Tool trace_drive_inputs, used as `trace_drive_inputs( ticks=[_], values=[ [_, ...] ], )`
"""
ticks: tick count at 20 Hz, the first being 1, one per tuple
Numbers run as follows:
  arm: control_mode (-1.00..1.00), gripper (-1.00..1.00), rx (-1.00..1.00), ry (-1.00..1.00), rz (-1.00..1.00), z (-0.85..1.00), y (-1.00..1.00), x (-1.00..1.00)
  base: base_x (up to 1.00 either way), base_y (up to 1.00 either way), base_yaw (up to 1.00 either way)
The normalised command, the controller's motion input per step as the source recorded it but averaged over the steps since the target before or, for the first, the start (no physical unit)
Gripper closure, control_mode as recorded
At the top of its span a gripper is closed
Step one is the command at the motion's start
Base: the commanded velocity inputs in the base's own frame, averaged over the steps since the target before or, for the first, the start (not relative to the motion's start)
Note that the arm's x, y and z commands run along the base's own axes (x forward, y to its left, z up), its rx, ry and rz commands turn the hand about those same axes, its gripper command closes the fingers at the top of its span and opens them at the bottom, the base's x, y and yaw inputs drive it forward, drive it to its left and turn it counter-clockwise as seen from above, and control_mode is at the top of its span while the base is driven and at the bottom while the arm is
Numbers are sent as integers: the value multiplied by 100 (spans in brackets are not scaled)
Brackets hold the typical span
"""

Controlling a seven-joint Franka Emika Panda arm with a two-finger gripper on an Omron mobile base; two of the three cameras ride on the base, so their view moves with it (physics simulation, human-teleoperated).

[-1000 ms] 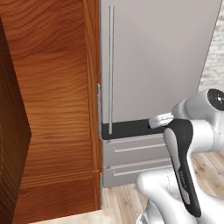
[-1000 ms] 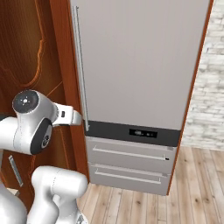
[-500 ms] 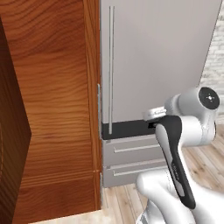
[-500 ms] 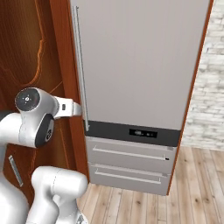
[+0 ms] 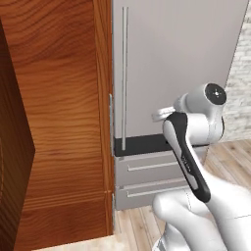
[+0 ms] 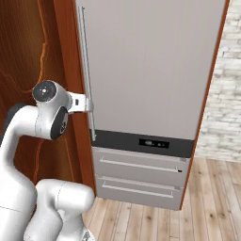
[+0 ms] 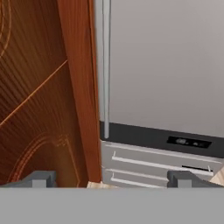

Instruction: Retrieve the orange and peach from the fridge and place them into the bowl on the dining table.

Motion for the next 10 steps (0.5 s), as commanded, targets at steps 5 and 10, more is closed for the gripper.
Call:
trace_drive_inputs(
  ticks=[5,10],
  values=[
    [-100,-100,0,0,14,0,22,50,0,0,0],
    [-100,-100,0,0,17,0,9,40,0,0,0]
  ],
)
